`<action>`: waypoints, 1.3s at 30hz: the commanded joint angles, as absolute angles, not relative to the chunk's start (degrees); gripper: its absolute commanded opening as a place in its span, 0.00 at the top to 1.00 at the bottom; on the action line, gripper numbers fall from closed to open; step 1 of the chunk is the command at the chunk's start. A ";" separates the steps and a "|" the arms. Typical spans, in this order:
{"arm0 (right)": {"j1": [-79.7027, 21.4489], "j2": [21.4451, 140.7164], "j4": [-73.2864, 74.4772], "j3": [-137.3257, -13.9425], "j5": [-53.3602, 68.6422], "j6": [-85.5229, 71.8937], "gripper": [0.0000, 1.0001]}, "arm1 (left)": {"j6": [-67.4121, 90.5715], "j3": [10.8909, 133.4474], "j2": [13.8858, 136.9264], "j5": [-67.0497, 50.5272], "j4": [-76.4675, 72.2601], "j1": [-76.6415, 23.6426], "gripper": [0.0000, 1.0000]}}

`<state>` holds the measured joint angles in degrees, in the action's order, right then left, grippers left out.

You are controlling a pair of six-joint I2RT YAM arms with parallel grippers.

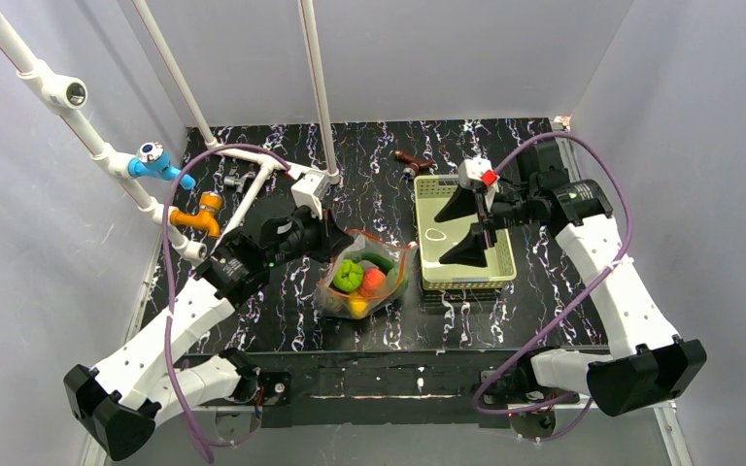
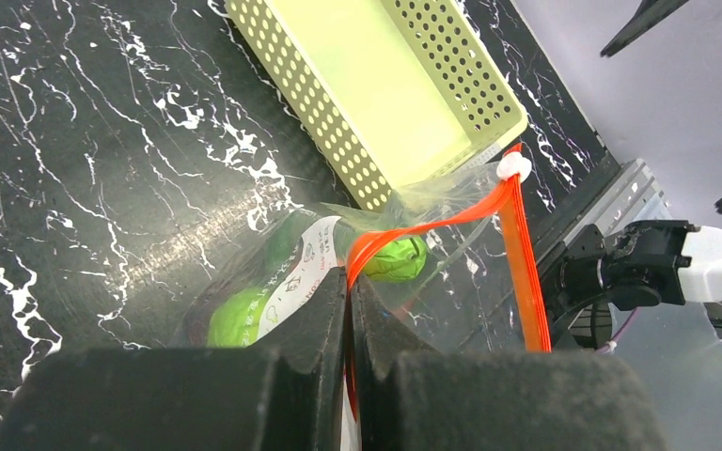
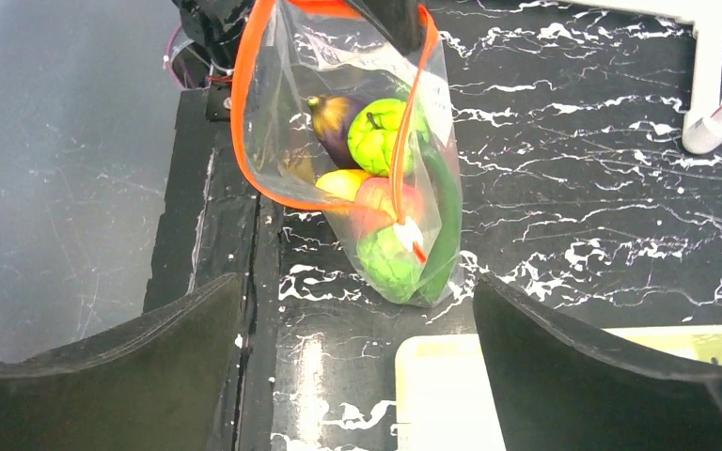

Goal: Open the zip-top bag and remove the fake food
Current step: Place the zipper food storage bag at the center of the board.

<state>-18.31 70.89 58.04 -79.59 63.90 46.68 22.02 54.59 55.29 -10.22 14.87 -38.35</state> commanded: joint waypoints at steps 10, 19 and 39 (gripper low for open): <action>-7.29 66.55 41.91 -66.53 71.78 38.86 0.00 | 17.17 65.08 58.70 -11.91 18.52 -33.13 1.00; -5.01 66.60 37.69 -62.77 72.86 37.28 0.00 | 14.81 72.82 63.90 -14.87 19.79 -27.66 1.00; -4.57 66.58 36.82 -61.08 72.01 37.62 0.00 | 11.97 86.58 74.87 -15.06 18.45 -20.63 1.00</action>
